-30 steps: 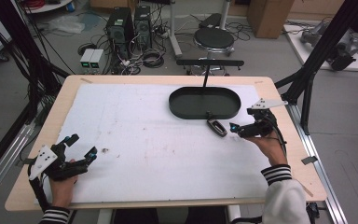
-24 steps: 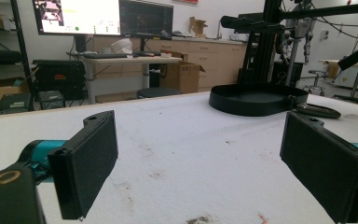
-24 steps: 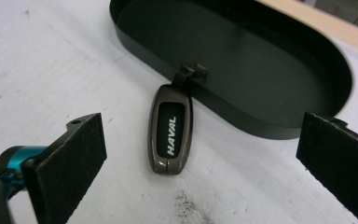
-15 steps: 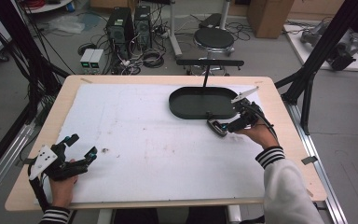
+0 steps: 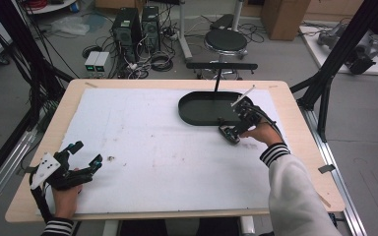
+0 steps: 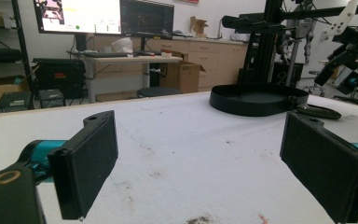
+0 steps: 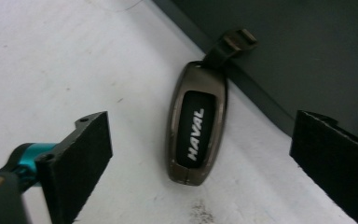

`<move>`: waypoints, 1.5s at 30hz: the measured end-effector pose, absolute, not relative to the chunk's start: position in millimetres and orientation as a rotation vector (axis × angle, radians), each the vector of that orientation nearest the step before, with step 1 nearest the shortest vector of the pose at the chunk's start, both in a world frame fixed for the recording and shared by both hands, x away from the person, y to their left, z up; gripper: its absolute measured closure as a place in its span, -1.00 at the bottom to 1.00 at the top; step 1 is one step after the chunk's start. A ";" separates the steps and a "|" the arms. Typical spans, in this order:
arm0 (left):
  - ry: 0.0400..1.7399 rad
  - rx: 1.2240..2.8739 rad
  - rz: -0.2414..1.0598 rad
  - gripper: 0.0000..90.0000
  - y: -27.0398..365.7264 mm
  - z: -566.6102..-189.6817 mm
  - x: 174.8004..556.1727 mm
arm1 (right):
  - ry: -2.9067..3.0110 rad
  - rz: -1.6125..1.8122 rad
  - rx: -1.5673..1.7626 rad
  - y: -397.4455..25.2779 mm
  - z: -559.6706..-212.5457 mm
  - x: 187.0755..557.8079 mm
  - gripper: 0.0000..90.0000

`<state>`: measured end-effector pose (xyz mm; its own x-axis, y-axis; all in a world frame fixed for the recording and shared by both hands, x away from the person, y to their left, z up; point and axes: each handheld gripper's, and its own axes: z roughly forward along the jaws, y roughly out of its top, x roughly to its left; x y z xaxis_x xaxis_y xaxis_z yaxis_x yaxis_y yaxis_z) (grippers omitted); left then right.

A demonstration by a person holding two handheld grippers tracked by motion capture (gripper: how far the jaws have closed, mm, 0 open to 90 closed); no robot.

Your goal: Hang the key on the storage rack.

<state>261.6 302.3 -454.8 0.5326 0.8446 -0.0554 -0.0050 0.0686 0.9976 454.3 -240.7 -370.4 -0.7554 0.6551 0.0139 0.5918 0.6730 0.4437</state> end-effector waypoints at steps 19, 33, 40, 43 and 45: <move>0.802 1.360 0.754 -0.74 302.4 -454.8 261.7 | 2.812 0.474 1.107 -228.3 -389.8 468.5 -0.90; 0.810 1.356 0.749 -0.74 303.2 -454.7 262.2 | 2.819 0.387 1.147 -222.7 -403.8 475.6 -0.86; 0.816 1.349 0.745 -0.74 303.5 -454.8 262.6 | 2.806 0.360 1.194 -218.3 -406.1 478.4 -0.66; 0.818 1.348 0.744 -0.74 303.6 -454.8 262.8 | 2.804 0.363 1.211 -216.6 -407.6 479.8 -0.65; 0.818 1.349 0.742 -0.74 303.8 -454.7 262.8 | 2.801 0.348 1.223 -215.1 -408.1 480.0 -0.62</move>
<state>262.8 303.8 -454.7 0.5295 0.8449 -0.0763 0.0060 0.0862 0.9963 480.0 -215.1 -408.1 -0.6819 0.7308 0.0304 0.7160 0.6584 0.2319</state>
